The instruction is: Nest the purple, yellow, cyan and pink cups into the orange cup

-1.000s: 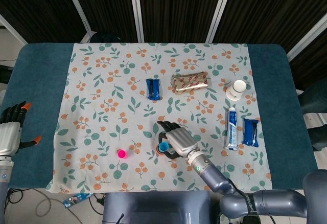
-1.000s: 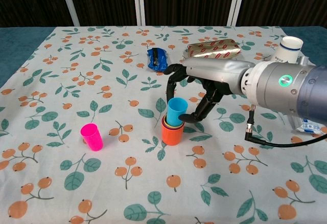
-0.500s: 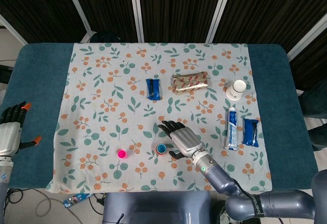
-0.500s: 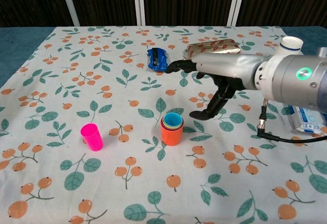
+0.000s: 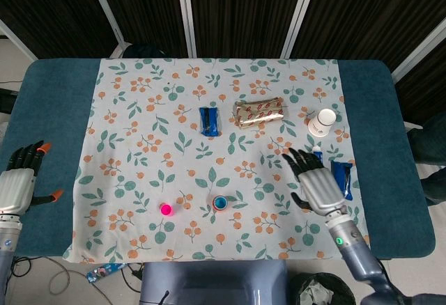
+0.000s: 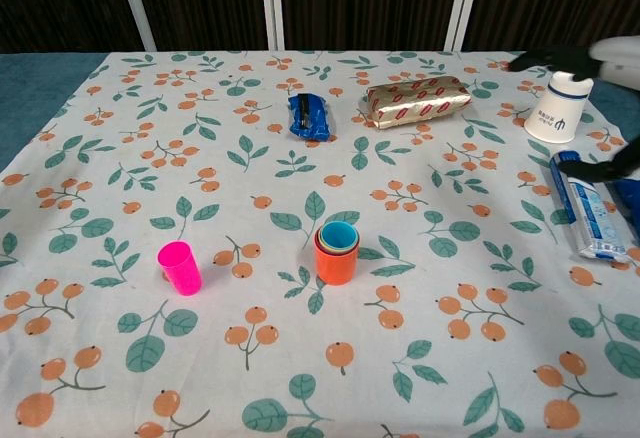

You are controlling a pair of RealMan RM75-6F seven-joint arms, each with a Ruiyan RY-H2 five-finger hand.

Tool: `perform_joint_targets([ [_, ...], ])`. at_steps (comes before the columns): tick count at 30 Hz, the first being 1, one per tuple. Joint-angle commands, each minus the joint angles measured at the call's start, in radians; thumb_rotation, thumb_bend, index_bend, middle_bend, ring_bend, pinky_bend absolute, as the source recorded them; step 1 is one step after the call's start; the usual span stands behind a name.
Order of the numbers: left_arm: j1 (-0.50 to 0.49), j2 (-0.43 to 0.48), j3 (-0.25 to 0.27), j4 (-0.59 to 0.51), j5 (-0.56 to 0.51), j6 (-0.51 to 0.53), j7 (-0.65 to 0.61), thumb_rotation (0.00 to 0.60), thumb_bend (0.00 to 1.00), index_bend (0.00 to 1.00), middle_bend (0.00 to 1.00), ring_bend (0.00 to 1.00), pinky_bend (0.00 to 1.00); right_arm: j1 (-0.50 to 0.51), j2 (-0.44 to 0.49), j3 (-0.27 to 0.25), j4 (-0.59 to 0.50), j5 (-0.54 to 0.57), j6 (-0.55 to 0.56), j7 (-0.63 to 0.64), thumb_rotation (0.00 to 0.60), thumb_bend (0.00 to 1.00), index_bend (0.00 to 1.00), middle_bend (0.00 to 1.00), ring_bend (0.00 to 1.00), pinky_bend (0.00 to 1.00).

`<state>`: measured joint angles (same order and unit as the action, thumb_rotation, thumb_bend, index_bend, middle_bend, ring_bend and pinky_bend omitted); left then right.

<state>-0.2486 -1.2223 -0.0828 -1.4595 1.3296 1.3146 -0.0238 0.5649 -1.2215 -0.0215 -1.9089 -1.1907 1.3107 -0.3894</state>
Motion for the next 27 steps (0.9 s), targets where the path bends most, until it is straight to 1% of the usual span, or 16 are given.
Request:
perform_joint_targets([
  [1,-0.002,0.002,0.006,-0.014,0.016,-0.003,-0.008,0.6,0.11,0.1,0.01,0.0,0.01,-0.16,0.04,-0.089,0.099,-0.125,0.186,0.11,0.6,0.41,0.05,0.0,0.01,0.12],
  [3,-0.01,0.009,0.01,-0.036,0.035,-0.01,-0.014,0.6,0.11,0.12,0.01,0.0,0.01,-0.223,0.027,-0.104,0.156,-0.16,0.267,0.155,0.6,0.41,0.05,0.0,0.01,0.11],
  [6,-0.031,0.025,0.018,-0.08,0.073,-0.032,-0.011,0.6,0.1,0.15,0.01,0.0,0.01,-0.279,0.007,-0.124,0.225,-0.185,0.318,0.187,0.6,0.41,0.05,0.0,0.01,0.11],
  [10,-0.071,0.047,0.02,-0.147,0.111,-0.069,0.038,0.6,0.1,0.19,0.01,0.0,0.01,-0.315,-0.013,-0.143,0.278,-0.191,0.312,0.229,0.6,0.41,0.05,0.0,0.01,0.1],
  [12,-0.085,0.053,0.018,-0.175,0.115,-0.087,0.061,0.6,0.1,0.21,0.01,0.0,0.01,-0.316,-0.015,-0.143,0.29,-0.194,0.3,0.237,0.6,0.41,0.05,0.0,0.01,0.1],
  [14,-0.115,0.062,0.017,-0.231,0.12,-0.131,0.098,0.6,0.1,0.23,0.01,0.0,0.01,-0.317,-0.021,-0.137,0.304,-0.201,0.297,0.24,0.6,0.41,0.05,0.0,0.01,0.1],
  [15,-0.136,0.07,0.017,-0.27,0.112,-0.168,0.126,0.6,0.1,0.23,0.01,0.0,0.01,-0.319,-0.025,-0.136,0.31,-0.204,0.291,0.241,0.6,0.41,0.05,0.0,0.01,0.1],
  [16,-0.146,0.074,0.015,-0.287,0.106,-0.186,0.142,0.6,0.1,0.23,0.01,0.0,0.01,-0.32,-0.027,-0.135,0.312,-0.205,0.288,0.243,0.6,0.41,0.05,0.0,0.01,0.1],
  [19,-0.204,0.075,-0.001,-0.365,0.055,-0.27,0.263,0.6,0.1,0.23,0.01,0.0,0.01,-0.324,-0.032,-0.124,0.324,-0.206,0.274,0.249,0.6,0.41,0.05,0.0,0.01,0.1],
  [22,-0.248,0.056,-0.014,-0.409,-0.004,-0.326,0.355,0.6,0.1,0.23,0.01,0.0,0.01,-0.329,-0.034,-0.115,0.327,-0.211,0.27,0.251,0.6,0.41,0.05,0.0,0.01,0.1],
  [27,-0.298,0.024,-0.03,-0.467,-0.092,-0.378,0.439,0.6,0.1,0.24,0.01,0.0,0.01,-0.335,-0.038,-0.11,0.331,-0.219,0.257,0.248,0.6,0.41,0.05,0.0,0.01,0.1],
])
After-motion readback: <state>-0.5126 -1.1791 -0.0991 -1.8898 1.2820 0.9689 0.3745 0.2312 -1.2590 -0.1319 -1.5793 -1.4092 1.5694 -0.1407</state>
